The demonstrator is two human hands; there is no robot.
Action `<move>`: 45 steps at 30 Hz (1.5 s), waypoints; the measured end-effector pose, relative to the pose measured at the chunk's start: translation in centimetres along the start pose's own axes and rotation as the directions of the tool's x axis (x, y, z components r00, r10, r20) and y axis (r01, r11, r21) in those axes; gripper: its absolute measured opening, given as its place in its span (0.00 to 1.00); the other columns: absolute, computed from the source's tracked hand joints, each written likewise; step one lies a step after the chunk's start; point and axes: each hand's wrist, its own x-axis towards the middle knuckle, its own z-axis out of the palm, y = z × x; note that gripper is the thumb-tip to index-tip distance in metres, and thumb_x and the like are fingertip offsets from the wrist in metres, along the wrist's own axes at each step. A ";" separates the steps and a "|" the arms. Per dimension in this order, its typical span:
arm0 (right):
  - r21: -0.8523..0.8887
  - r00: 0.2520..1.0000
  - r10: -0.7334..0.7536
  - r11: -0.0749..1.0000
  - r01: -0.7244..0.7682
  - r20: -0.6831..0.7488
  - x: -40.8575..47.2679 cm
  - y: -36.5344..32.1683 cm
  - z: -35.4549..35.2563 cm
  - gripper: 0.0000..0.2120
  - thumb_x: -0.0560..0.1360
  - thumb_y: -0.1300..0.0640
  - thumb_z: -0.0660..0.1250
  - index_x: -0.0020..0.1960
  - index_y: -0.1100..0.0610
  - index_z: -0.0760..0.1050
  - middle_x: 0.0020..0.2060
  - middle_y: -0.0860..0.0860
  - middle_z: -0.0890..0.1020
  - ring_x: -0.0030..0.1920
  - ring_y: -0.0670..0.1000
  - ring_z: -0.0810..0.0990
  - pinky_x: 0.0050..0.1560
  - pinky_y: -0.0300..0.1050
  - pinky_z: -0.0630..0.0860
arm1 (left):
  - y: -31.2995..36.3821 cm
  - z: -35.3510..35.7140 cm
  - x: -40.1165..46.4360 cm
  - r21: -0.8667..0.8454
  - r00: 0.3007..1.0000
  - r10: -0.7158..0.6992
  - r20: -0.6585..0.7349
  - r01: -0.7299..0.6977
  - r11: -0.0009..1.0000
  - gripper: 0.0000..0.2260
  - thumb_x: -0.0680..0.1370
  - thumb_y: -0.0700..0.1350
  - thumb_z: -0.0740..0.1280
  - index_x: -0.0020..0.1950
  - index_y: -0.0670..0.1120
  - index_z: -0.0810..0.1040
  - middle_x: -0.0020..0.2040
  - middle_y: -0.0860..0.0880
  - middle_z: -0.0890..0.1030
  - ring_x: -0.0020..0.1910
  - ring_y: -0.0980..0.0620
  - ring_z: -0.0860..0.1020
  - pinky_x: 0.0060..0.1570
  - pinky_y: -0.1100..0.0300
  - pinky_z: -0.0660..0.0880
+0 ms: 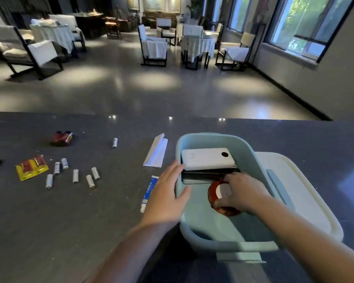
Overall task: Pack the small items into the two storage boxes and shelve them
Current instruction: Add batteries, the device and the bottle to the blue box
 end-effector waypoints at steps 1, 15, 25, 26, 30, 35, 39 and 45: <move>0.095 0.996 0.005 0.995 0.004 -0.089 -0.8 -0.5 -0.6 0.32 0.66 0.33 0.68 0.64 0.49 0.71 0.60 0.47 0.77 0.60 0.50 0.75 0.55 0.47 0.75 | -0.1 -0.5 -0.6 -0.003 1.000 -0.015 -0.023 0.014 1.000 0.23 0.77 0.51 0.66 0.71 0.55 0.67 0.70 0.64 0.63 0.68 0.69 0.59 0.65 0.76 0.52; 0.665 0.830 -0.355 0.498 0.557 -0.429 -7.3 -18.3 5.1 0.20 0.67 0.52 0.65 0.59 0.46 0.74 0.51 0.40 0.77 0.53 0.42 0.78 0.54 0.40 0.75 | -9.2 -10.2 -7.7 0.046 0.850 -0.289 -0.441 0.343 0.938 0.10 0.73 0.45 0.69 0.54 0.53 0.79 0.51 0.58 0.77 0.53 0.57 0.77 0.55 0.60 0.72; 0.628 0.971 0.179 0.777 -0.042 -0.157 1.2 -22.1 7.3 0.28 0.69 0.45 0.72 0.61 0.58 0.66 0.58 0.56 0.71 0.62 0.57 0.70 0.60 0.46 0.67 | -17.7 -15.3 3.1 0.416 0.943 -0.243 -0.227 0.320 0.851 0.24 0.70 0.51 0.72 0.65 0.49 0.73 0.63 0.51 0.75 0.63 0.48 0.71 0.61 0.56 0.67; 0.625 0.972 0.199 0.777 -0.078 -0.127 1.4 -22.3 7.3 0.27 0.70 0.47 0.72 0.61 0.58 0.66 0.59 0.56 0.71 0.62 0.57 0.71 0.58 0.46 0.68 | -18.4 -15.3 3.6 0.440 0.947 -0.264 -0.183 0.319 0.840 0.26 0.71 0.52 0.71 0.67 0.49 0.72 0.64 0.50 0.74 0.64 0.48 0.71 0.62 0.55 0.67; 0.607 0.959 0.269 0.779 -0.160 -0.093 1.8 -22.3 7.5 0.21 0.71 0.53 0.69 0.60 0.57 0.66 0.58 0.55 0.75 0.58 0.57 0.76 0.52 0.46 0.71 | -20.0 -15.0 4.8 0.505 0.968 -0.226 -0.106 0.248 0.827 0.25 0.72 0.53 0.70 0.67 0.48 0.71 0.64 0.49 0.75 0.63 0.47 0.71 0.62 0.54 0.67; 0.642 0.958 0.272 0.752 -0.151 -0.094 0.7 -22.6 6.2 0.20 0.74 0.54 0.68 0.63 0.55 0.68 0.60 0.52 0.77 0.58 0.54 0.77 0.54 0.43 0.72 | -20.0 -15.5 5.4 0.466 0.977 -0.198 -0.074 0.209 0.860 0.23 0.73 0.52 0.71 0.66 0.47 0.73 0.60 0.47 0.78 0.59 0.46 0.74 0.58 0.52 0.70; 0.691 0.953 0.173 0.721 0.050 -0.250 -2.6 -22.3 3.0 0.20 0.74 0.53 0.66 0.65 0.50 0.66 0.55 0.46 0.76 0.56 0.47 0.76 0.49 0.36 0.66 | -16.9 -15.0 4.9 0.282 0.971 -0.191 -0.144 0.225 0.933 0.23 0.72 0.49 0.73 0.65 0.46 0.75 0.60 0.46 0.78 0.60 0.46 0.74 0.57 0.54 0.69; 0.692 0.883 0.191 0.698 0.185 -0.429 -9.7 -15.9 -2.1 0.16 0.73 0.51 0.68 0.55 0.37 0.65 0.46 0.38 0.73 0.45 0.40 0.74 0.44 0.30 0.68 | -7.4 -10.1 2.7 -0.073 0.987 -0.083 -0.141 0.073 0.995 0.19 0.69 0.45 0.75 0.59 0.51 0.77 0.53 0.55 0.78 0.47 0.75 0.73 0.45 0.82 0.63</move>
